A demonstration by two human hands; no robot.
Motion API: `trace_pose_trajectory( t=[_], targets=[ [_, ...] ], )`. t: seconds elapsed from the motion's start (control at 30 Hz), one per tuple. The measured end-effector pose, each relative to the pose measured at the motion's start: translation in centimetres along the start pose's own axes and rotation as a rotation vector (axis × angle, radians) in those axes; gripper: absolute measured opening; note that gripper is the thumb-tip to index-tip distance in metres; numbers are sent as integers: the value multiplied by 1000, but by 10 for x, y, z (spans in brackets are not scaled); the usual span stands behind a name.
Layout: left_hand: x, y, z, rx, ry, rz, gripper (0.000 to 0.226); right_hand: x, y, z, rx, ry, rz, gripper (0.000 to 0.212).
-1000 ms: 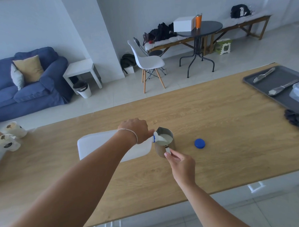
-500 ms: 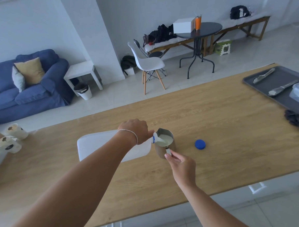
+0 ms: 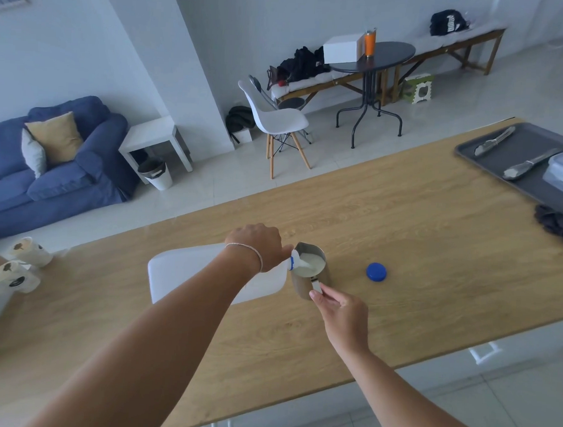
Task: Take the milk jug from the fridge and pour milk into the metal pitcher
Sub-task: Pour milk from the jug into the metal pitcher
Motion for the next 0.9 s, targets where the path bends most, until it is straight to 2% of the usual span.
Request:
trace_pose_trajectory(
  t=[0.27,0.6,0.9],
  targets=[
    [-3,0,3,-6,21,-14,55,1,-2,1,16,4,27,39],
    [-1,-3,0,27,60,-3,51,1,-3,0,40,17,36,38],
    [12,-5,-32,197,114,74,61,2,-2,0,27,17,26,37]
  ],
)
Point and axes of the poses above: each hand's wrist, its own x-axis away from the middle knuckle, its own z-axis out of the back of the hand, y = z × x, the point moved 5 cm from there along -x, towards the middle knuckle, and after that the axes turned 11 degrees about -z, right-handed, at the moved point
